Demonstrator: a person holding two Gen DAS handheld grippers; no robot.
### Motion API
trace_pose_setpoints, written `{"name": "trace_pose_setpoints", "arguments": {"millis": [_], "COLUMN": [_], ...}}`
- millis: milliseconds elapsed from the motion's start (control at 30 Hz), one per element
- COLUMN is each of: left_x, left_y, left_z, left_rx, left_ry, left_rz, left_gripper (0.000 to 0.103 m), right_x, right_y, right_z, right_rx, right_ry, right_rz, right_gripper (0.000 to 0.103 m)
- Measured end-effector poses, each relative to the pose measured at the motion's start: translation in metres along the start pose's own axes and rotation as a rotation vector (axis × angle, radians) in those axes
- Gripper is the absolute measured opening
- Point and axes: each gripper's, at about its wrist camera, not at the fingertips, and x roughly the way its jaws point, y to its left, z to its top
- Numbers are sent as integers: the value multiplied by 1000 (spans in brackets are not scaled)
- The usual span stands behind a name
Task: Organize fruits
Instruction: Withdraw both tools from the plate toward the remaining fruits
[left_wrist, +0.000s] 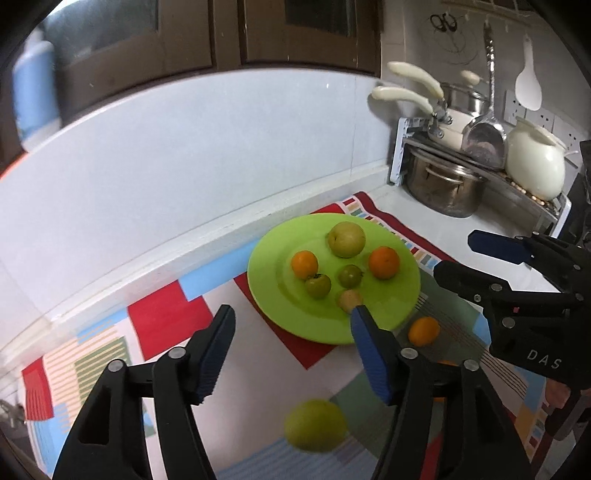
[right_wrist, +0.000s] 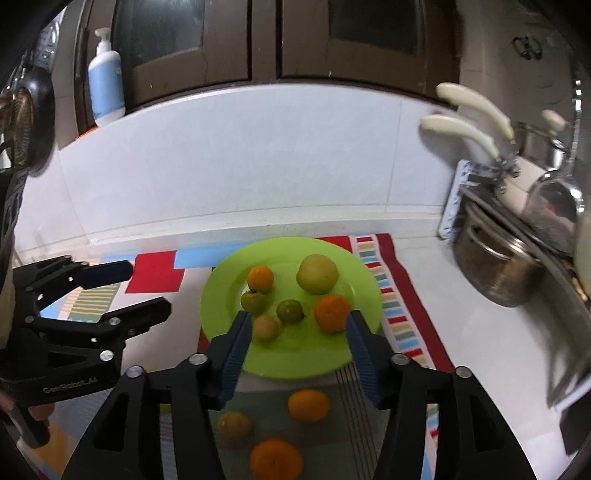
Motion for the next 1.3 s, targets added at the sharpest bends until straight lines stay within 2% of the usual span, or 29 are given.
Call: {"name": "trace_pose_setpoints", "arguments": {"millis": [300, 533, 733, 967, 1300], "left_x": [-52, -74, -80, -69, -29], "left_y": [-10, -17, -15, -14, -15], "left_z": [-15, -32, -45, -66, -90], "left_rx": [-3, 24, 30, 41, 58], "left_ry": [-79, -107, -97, -36, 75], "left_rz": [45, 67, 73, 52, 20], "left_gripper": [81, 91, 92, 93, 93], "right_x": [-54, -78, -88, -81, -52], "right_y": [1, 2, 5, 13, 17], "right_z": [-12, -28, -41, -58, -85], "right_rx": [53, 79, 100, 94, 85], "right_ry": [-69, -85, -83, -23, 93], "right_rz": [-46, -72, -96, -88, -69], "right_gripper": [71, 72, 75, 75, 75]}}
